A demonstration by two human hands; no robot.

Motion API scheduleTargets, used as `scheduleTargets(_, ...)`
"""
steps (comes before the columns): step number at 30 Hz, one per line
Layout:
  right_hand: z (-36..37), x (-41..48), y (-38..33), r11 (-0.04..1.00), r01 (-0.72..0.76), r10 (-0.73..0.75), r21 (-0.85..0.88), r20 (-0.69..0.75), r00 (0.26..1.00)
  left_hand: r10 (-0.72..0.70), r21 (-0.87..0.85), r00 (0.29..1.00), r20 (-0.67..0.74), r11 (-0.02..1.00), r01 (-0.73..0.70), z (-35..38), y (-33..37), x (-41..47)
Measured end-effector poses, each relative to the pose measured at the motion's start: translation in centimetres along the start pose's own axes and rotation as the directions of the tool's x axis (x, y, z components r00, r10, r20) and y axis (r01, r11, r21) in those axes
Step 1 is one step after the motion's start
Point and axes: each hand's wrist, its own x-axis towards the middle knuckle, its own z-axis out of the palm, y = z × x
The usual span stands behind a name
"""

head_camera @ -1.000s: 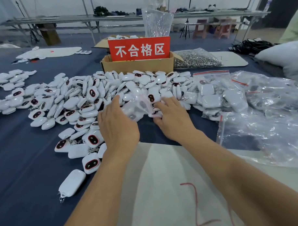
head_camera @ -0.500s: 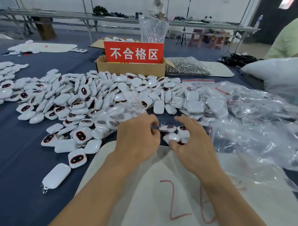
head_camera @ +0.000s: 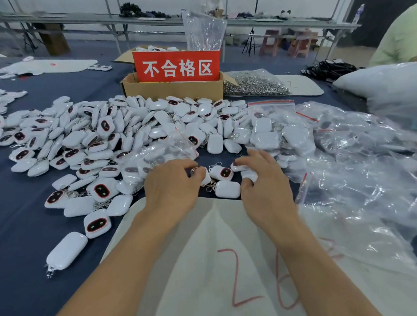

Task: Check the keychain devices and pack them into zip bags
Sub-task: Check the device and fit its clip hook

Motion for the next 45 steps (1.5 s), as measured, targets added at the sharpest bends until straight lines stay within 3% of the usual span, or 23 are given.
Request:
scheduleTargets(2,0.1,-0.6,-0.4,0.999,0.013,-0.013,0.032,-0.017,1.000,0.034,0.093,0.996,0.080,0.995,-0.042,0.3,-0.1,-0.1)
scheduleTargets(4,0.4,-1.1,-0.6,1.000,0.000,0.001,-0.005,0.074,0.997,0.067,0.095,0.985,0.159,0.992,-0.083,0.7,-0.2,0.0)
scheduleTargets(7,0.7,-0.9,-0.7,0.997,-0.043,0.055,-0.071,0.180,0.982,0.054,-0.107,0.973,0.223,0.994,-0.031,0.3,-0.3,0.4)
scheduleTargets(11,0.7,-0.4,-0.4,0.976,-0.033,0.066,-0.217,0.148,0.987,0.021,-0.448,0.977,0.214,0.890,0.080,-0.4,-0.3,0.6)
scheduleTargets(12,0.6,-0.5,-0.5,0.982,-0.018,0.041,-0.189,0.120,0.992,0.024,-0.539,0.971,0.238,0.835,0.111,-0.5,-0.1,0.5)
scheduleTargets(14,0.4,-0.8,-1.0,0.997,-0.059,0.058,0.044,0.026,0.998,0.058,-0.677,0.952,0.301,0.716,0.171,-0.8,0.4,0.3)
scheduleTargets(17,0.6,-1.1,-1.9,0.864,-0.187,0.174,0.468,0.071,0.982,0.152,-0.759,0.919,0.365,0.620,0.198,-1.2,1.0,0.0)
scheduleTargets(21,0.3,-1.1,-2.0,0.738,-0.271,0.171,0.619,0.217,0.961,0.252,-0.798,0.896,0.365,0.581,0.161,-1.8,1.8,-0.6)
scheduleTargets(26,-0.6,-0.5,-1.8,0.439,-0.485,0.201,0.756,0.443,0.873,0.156,-0.780,0.920,0.359,0.592,0.204,-1.8,2.2,-0.5)
scheduleTargets(30,-1.4,0.2,-1.3,0.368,-0.497,0.317,0.786,0.396,0.862,0.099,-0.763,0.890,0.446,0.562,0.319,-2.0,2.2,-0.3)
scheduleTargets(32,-1.5,0.2,-1.1,0.371,-0.491,0.358,0.788,0.366,0.859,0.107,-0.740,0.867,0.487,0.577,0.345,-2.1,2.2,-0.3)
scheduleTargets(36,-0.8,-0.2,-1.4,0.472,-0.468,0.369,0.747,0.314,0.875,0.224,-0.750,0.798,0.559,0.548,0.371,-1.9,2.8,-1.1)
scheduleTargets(40,-0.6,-0.3,-1.2,0.503,-0.461,0.313,0.732,0.343,0.886,0.166,-0.768,0.826,0.538,0.502,0.399,-1.4,3.1,-1.2)
scheduleTargets(45,-0.4,-0.5,-1.2,0.500,-0.471,0.239,0.727,0.408,0.881,0.104,-0.759,0.858,0.503,0.527,0.381,-1.0,3.0,-1.1)
